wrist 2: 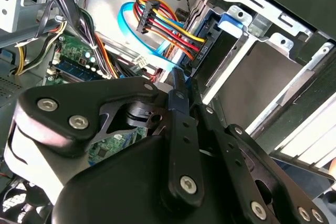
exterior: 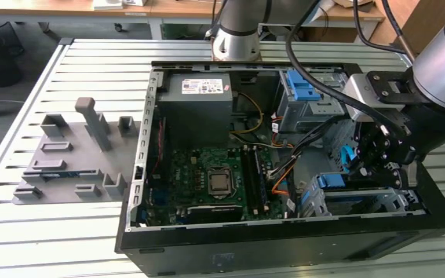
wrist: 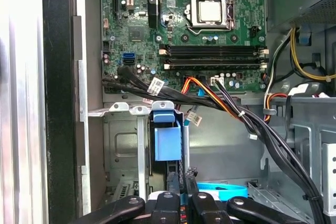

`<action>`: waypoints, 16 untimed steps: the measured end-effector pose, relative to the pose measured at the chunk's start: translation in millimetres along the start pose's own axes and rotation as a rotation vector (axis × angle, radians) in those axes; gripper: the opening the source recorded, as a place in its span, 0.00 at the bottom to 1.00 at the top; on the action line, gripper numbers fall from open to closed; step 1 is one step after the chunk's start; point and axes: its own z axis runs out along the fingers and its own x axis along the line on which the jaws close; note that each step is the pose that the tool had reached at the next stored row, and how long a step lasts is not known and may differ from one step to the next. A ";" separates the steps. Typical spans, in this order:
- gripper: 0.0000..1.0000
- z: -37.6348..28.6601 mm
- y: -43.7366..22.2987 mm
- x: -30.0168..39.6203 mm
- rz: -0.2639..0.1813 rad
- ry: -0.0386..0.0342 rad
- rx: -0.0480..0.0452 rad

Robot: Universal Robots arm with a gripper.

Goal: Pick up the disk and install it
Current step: 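Insert the second disk wire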

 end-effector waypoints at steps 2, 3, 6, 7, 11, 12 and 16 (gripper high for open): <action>0.16 -0.2 0.0 0.0 0.001 -0.0003 0.0001; 0.16 -0.3 0.0 0.0 0.004 -0.0004 0.0003; 0.16 -0.8 0.0 0.0 0.021 -0.0002 0.0018; 0.16 -1.3 0.0 -0.1 0.024 -0.0002 0.0019; 0.16 -2.2 0.0 -0.1 0.029 -0.0005 0.0024; 0.16 -2.3 0.0 0.1 0.031 -0.0001 0.0025; 0.16 -1.6 0.0 0.7 0.036 -0.0002 0.0030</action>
